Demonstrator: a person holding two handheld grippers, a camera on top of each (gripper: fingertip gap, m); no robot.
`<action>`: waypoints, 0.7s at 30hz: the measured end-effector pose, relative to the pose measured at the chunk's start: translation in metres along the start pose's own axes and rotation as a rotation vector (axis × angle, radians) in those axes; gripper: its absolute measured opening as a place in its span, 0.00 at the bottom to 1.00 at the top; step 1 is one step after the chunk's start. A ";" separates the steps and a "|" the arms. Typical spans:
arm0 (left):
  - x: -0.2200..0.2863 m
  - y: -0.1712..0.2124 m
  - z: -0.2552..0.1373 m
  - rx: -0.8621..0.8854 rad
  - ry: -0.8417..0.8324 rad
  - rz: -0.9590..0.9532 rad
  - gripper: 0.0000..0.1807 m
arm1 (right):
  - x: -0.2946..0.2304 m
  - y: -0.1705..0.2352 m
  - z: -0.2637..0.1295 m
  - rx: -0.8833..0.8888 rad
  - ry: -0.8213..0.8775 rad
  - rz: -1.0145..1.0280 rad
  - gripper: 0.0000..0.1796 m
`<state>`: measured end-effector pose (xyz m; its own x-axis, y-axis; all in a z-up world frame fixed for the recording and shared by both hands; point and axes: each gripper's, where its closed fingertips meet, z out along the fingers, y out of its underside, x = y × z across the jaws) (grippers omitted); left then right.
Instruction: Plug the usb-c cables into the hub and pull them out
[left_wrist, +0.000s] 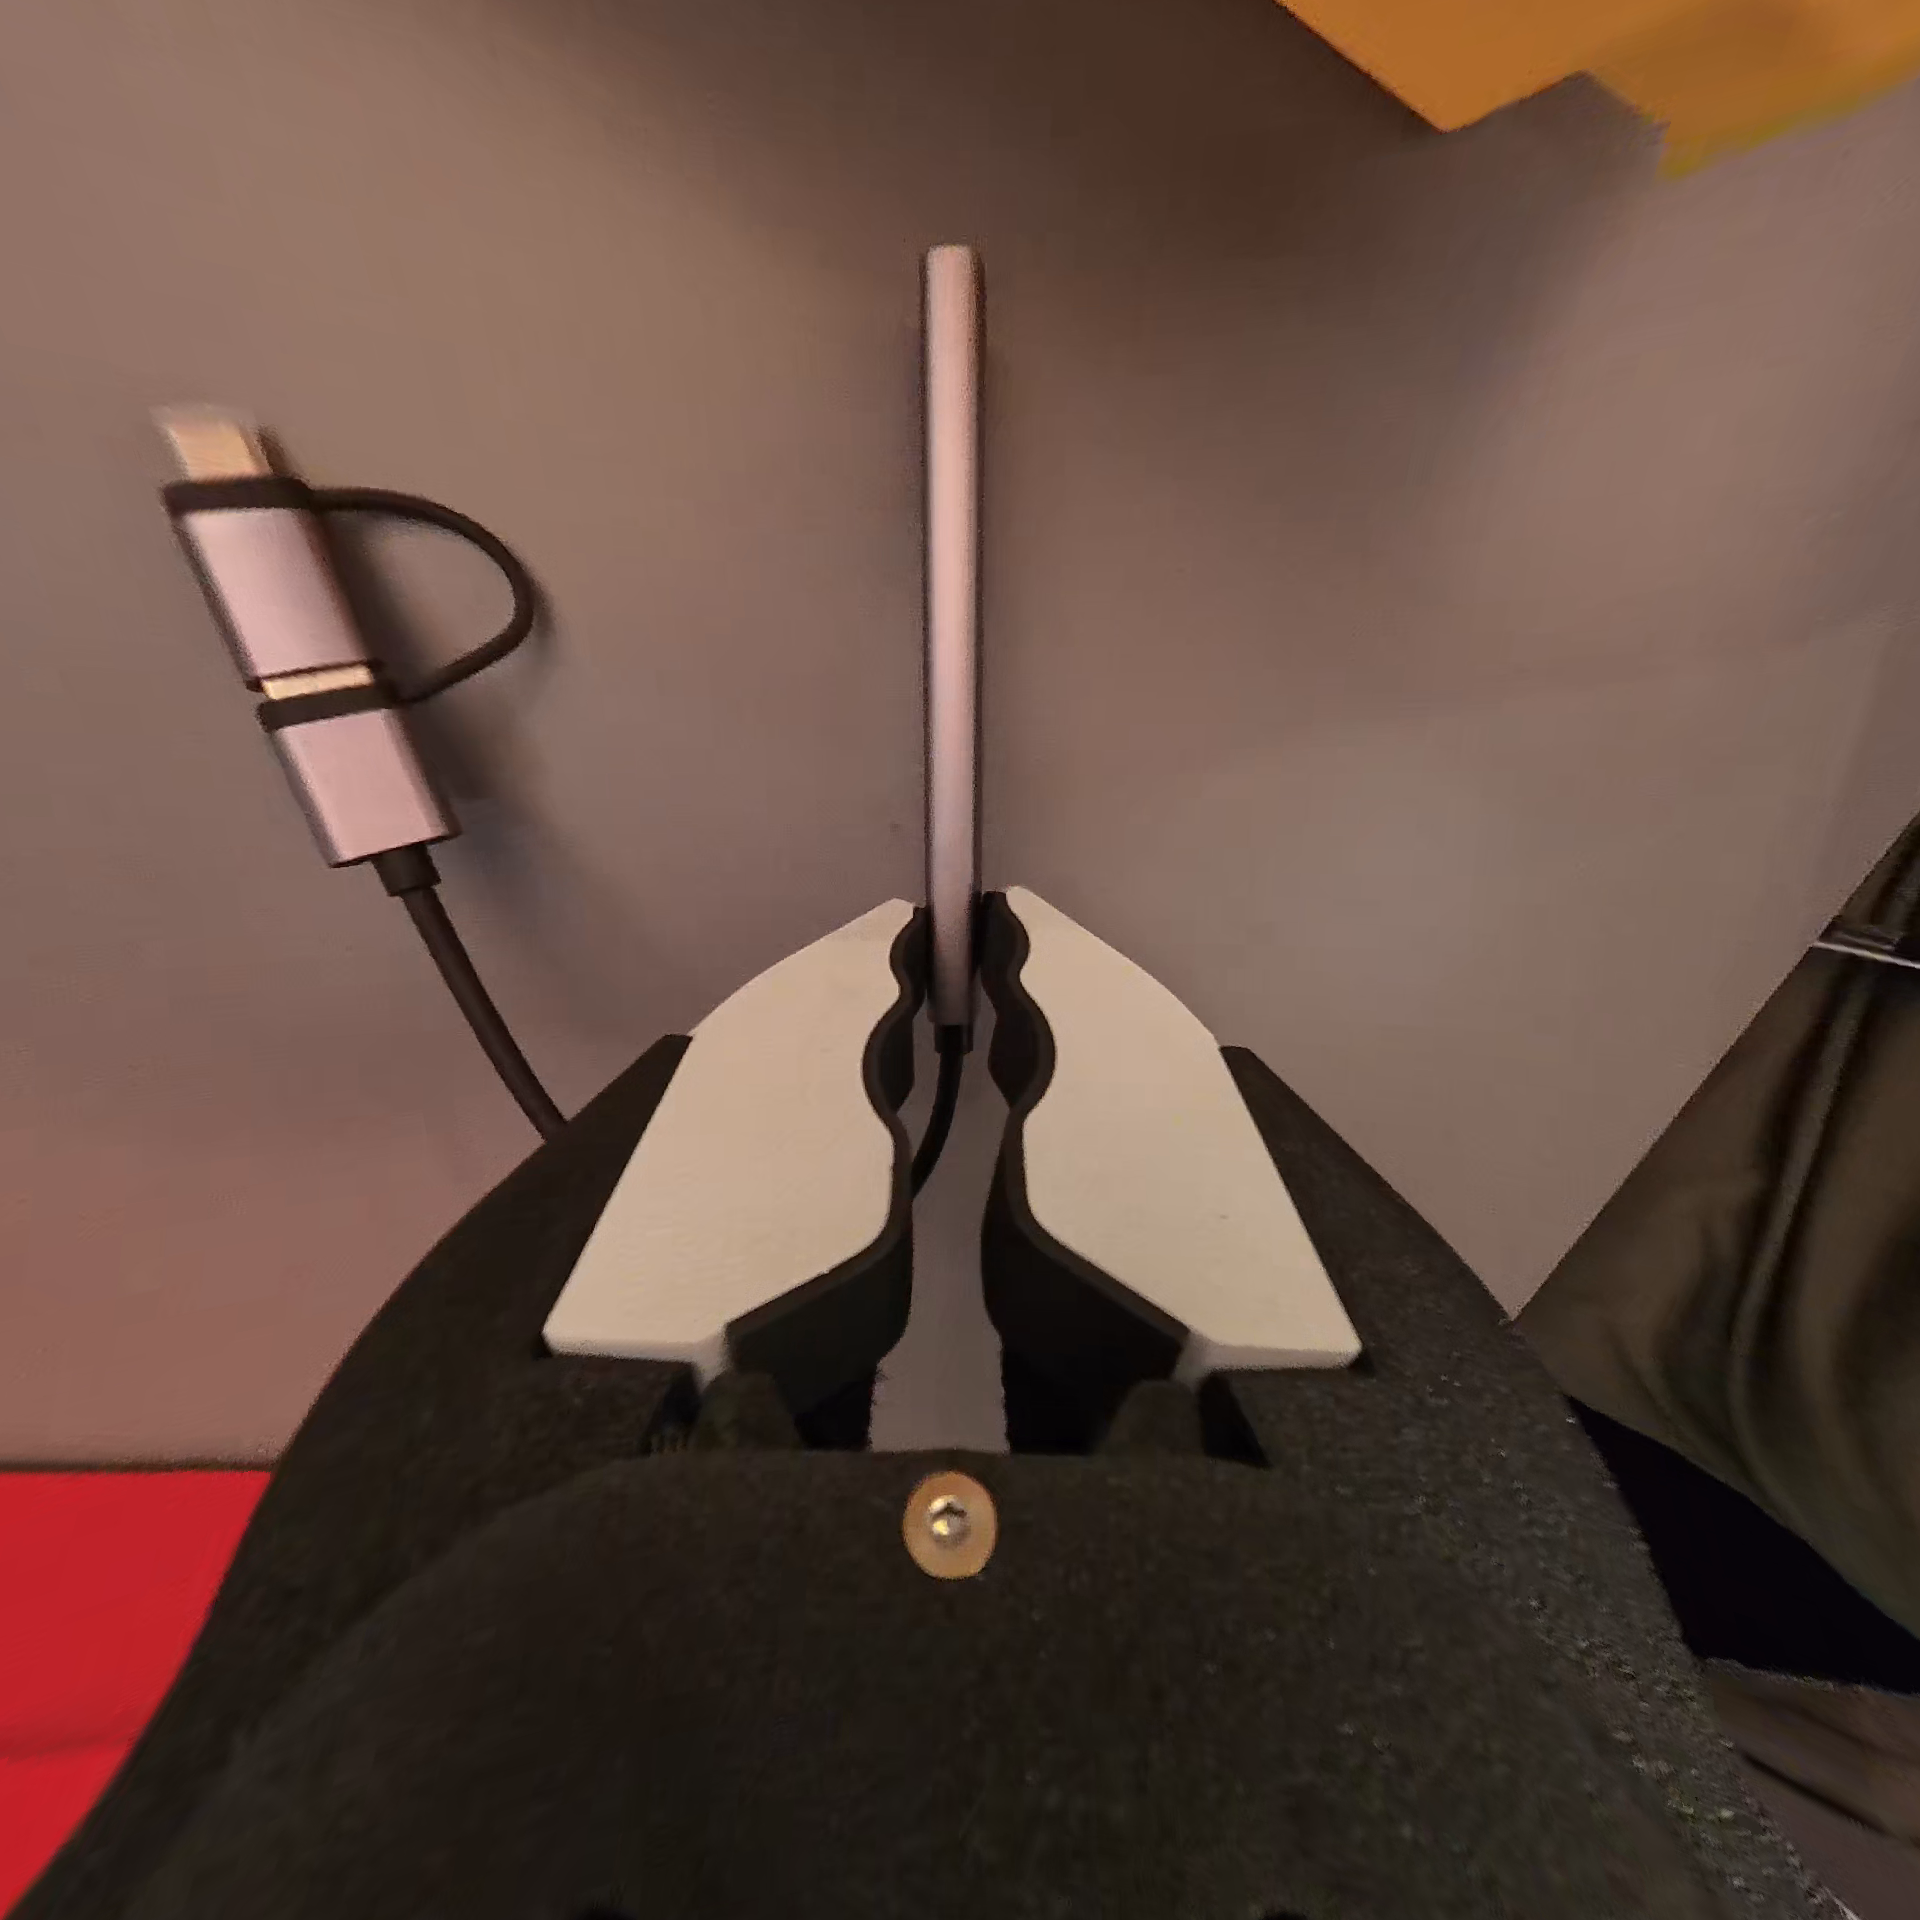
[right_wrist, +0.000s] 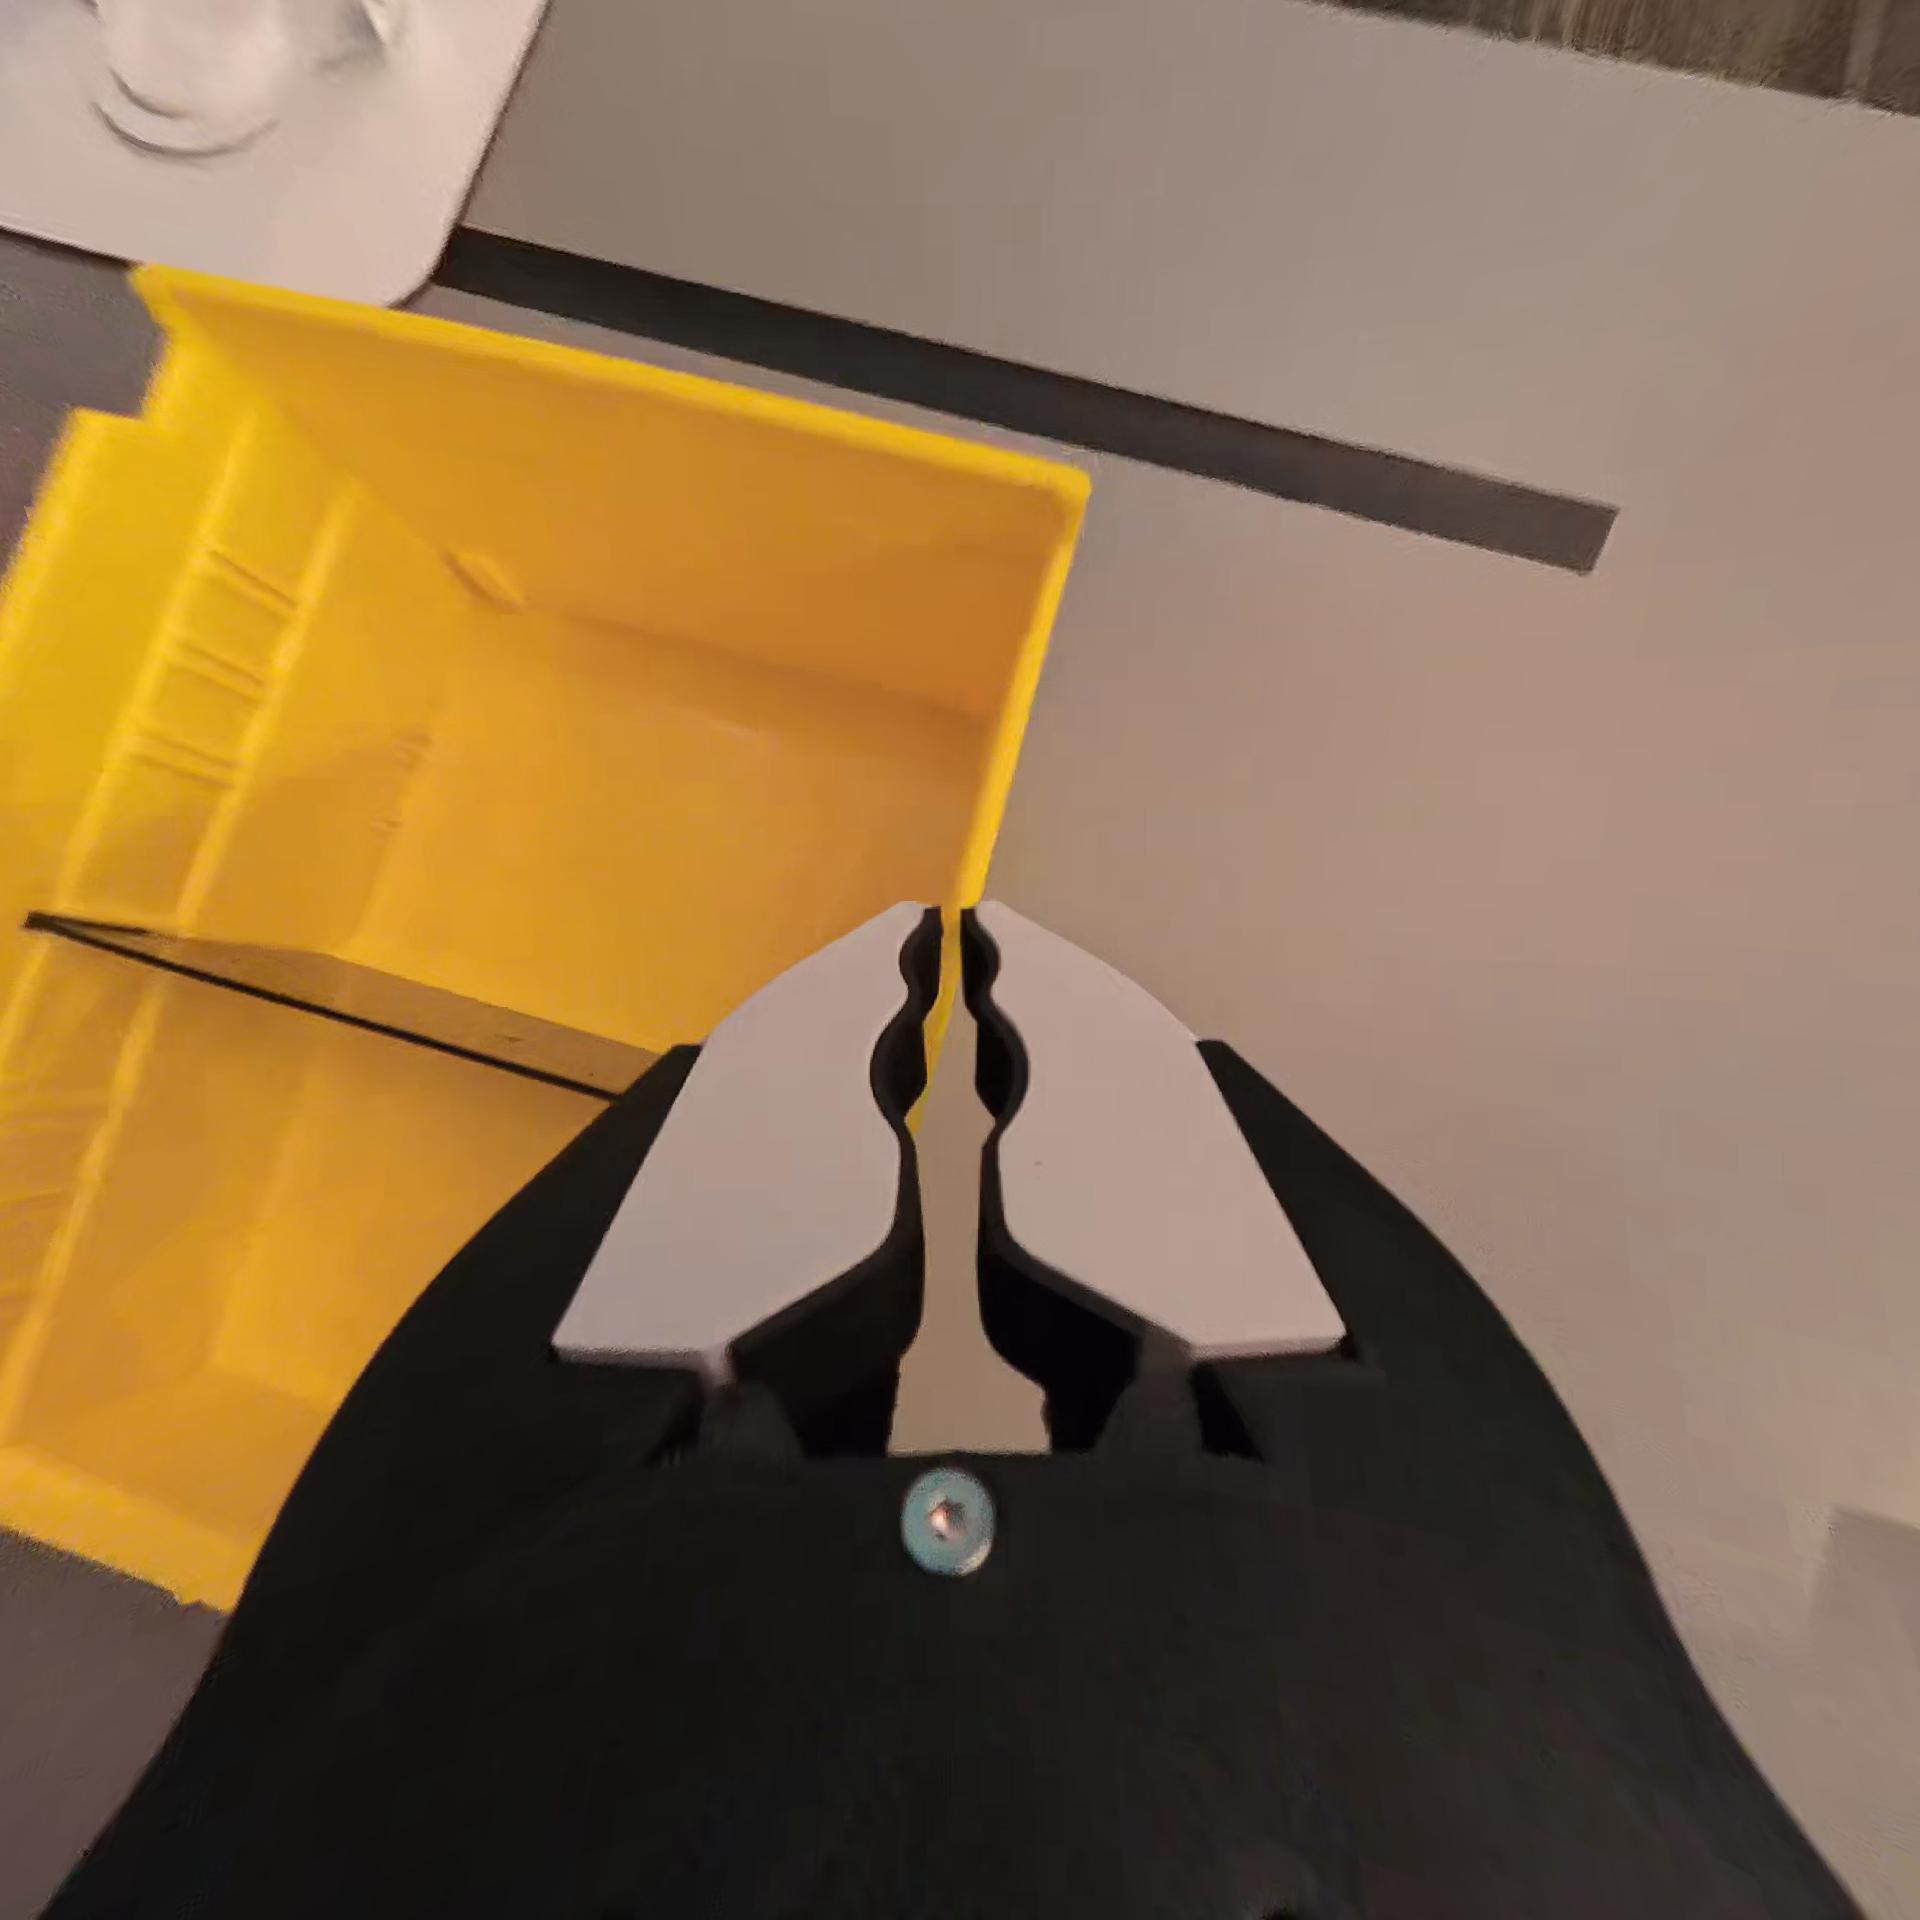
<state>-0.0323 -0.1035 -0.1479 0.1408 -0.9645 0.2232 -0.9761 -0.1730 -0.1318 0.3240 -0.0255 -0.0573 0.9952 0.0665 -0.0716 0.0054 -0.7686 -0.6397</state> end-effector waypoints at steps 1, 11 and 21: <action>-0.002 -0.003 0.001 -0.006 0.016 -0.004 0.05 | 0.002 0.001 0.001 -0.015 0.021 0.005 0.02; -0.019 -0.029 0.009 -0.054 0.173 -0.027 0.05 | -0.003 0.025 0.009 -0.186 -0.021 0.073 0.05; -0.041 -0.054 -0.013 0.159 -0.235 0.171 0.17 | 0.031 0.042 -0.007 -0.187 -0.043 0.303 0.03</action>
<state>0.0124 -0.0523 -0.1377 0.0298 -0.9987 -0.0412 -0.9535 -0.0161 -0.3010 0.3553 -0.0603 -0.0807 0.9494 -0.1579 -0.2715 -0.2672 -0.8604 -0.4340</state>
